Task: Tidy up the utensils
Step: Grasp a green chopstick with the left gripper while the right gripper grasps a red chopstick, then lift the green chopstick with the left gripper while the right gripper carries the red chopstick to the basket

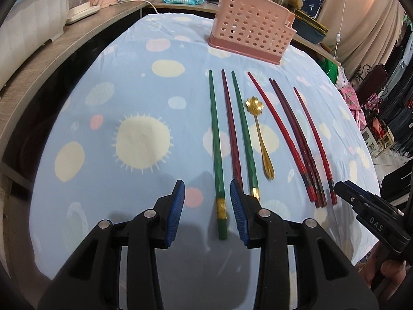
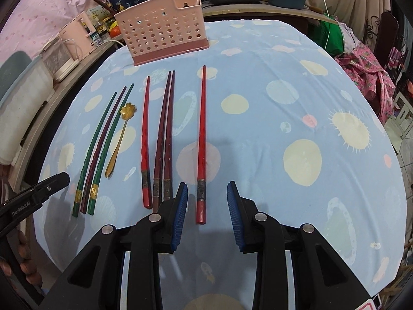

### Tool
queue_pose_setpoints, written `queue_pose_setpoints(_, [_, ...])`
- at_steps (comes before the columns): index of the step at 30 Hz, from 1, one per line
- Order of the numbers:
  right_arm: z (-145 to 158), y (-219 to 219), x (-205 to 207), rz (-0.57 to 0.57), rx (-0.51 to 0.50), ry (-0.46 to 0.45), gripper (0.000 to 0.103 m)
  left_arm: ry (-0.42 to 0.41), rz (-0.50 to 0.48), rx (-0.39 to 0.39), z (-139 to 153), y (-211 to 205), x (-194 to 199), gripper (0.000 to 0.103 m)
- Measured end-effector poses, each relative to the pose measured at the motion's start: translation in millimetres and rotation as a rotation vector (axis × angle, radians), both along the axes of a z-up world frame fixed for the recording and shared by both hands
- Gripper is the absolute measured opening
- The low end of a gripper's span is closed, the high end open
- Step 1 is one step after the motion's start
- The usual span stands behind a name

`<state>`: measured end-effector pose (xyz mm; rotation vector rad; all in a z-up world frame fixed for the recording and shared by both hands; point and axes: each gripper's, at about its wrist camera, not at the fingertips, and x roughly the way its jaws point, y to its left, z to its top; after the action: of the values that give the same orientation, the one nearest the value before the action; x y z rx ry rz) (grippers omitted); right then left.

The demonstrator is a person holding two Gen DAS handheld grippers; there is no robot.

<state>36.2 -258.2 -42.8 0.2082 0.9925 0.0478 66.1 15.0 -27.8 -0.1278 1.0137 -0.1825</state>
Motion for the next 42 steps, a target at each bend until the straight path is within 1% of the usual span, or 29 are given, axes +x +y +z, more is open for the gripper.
queue_pose_setpoints(4, [-2,3,-1,0.005,-0.006,0.006,0.025,0.009,-0.009,-0.004,-3,-1,-5,0.035])
queue_pose_setpoints(15, [-9,8,-3,0.016,-0.015,0.019,0.021,0.045,-0.028,0.007,-16,-8,-10,0.034])
queue_pose_setpoints(23, [-11,8,-3,0.016,-0.021,0.018,0.019,0.032,-0.036,0.028,-18,-10,-11,0.034])
queue_pose_setpoints(24, [-11,8,-4,0.016,-0.022,0.017,0.019,0.028,-0.039,0.033,-19,-11,-11,0.032])
queue_pose_setpoints(27, [-11,8,-4,0.018,-0.027,0.015,0.017,0.028,-0.044,0.03,-19,-11,-11,0.02])
queue_pose_setpoints(30, [-12,8,-4,0.019,-0.032,0.012,0.015,0.028,-0.049,0.027,-20,-11,-11,0.017])
queue_pose_setpoints(31, [-12,8,-4,0.019,-0.033,0.011,0.014,0.027,-0.053,0.025,-20,-11,-11,0.013])
queue_pose_setpoints(33, [-12,9,-4,0.022,-0.039,0.008,0.012,0.03,-0.06,0.025,-20,-13,-11,0.008])
queue_pose_setpoints(37, [-12,11,-4,0.031,-0.041,0.004,0.008,0.028,-0.064,0.027,-21,-14,-11,0.007])
queue_pose_setpoints(42, [-12,10,-5,0.03,-0.037,0.002,0.008,0.028,-0.064,0.027,-20,-14,-11,0.007])
